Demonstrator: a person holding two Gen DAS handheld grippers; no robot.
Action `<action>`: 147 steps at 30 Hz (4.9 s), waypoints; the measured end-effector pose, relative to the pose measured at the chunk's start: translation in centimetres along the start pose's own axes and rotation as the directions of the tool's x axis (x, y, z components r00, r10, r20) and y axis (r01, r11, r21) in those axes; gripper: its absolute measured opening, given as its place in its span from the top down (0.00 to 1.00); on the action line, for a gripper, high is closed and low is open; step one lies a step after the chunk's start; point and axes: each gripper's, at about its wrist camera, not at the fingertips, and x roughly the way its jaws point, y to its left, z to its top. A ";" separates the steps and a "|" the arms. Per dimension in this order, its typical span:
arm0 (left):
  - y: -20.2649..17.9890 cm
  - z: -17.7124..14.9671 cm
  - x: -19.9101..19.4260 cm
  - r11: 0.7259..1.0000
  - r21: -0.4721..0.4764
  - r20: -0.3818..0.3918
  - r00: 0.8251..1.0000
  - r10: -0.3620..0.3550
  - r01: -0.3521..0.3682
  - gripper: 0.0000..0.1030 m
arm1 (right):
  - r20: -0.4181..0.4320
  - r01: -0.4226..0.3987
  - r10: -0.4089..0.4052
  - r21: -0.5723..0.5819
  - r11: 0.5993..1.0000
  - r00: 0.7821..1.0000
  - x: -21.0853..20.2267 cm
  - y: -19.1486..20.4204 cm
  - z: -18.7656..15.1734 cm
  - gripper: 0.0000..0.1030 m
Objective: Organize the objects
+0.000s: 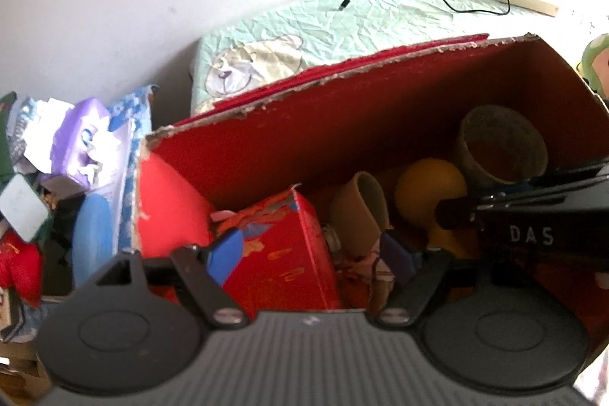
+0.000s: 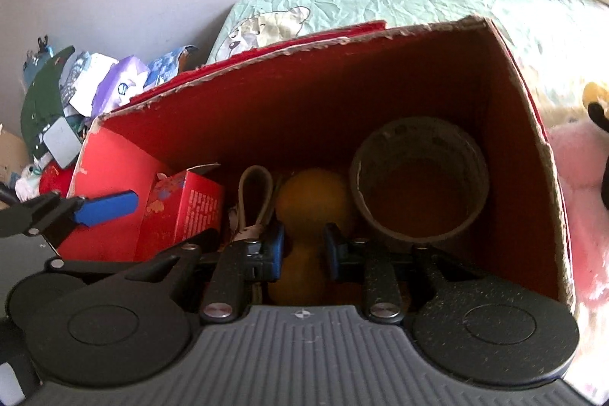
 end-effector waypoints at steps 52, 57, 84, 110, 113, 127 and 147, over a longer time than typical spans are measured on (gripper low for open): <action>0.0 0.5 1.2 0.998 -0.022 -0.023 0.998 0.060 -0.060 0.21 | 0.101 0.053 -0.059 0.060 0.997 0.993 -0.6 -0.5 -0.5 0.78; 0.0 0.5 1.1 0.999 -0.017 -0.020 0.999 0.045 -0.045 0.19 | 0.106 0.068 -0.074 0.057 0.996 0.992 -0.8 -0.4 -0.6 0.80; -0.2 -0.3 -4.1 0.995 -0.087 0.049 0.997 0.056 -0.052 0.15 | 0.205 0.071 -0.072 0.013 0.997 0.976 -6.0 0.3 -1.9 0.73; -3.1 -7.8 -12.6 0.985 -0.169 0.048 0.999 0.024 -0.016 0.04 | 0.321 0.140 -0.132 -0.002 0.990 0.938 -14.5 2.9 -9.7 0.56; -3.0 -8.4 -12.3 0.983 -0.181 0.018 1.000 0.010 -0.007 0.04 | 0.308 0.156 -0.150 0.003 0.988 0.940 -14.4 2.8 -10.4 0.55; -3.1 -10.2 -9.3 0.978 -0.206 -0.092 0.996 -0.004 -0.015 0.04 | 0.214 0.160 -0.160 0.017 0.987 0.964 -13.0 2.1 -12.6 0.55; -4.2 -10.1 -7.7 0.982 -0.186 -0.158 0.988 0.004 -0.033 0.04 | 0.107 0.263 -0.260 -0.008 0.965 0.960 -10.7 1.3 -12.9 0.39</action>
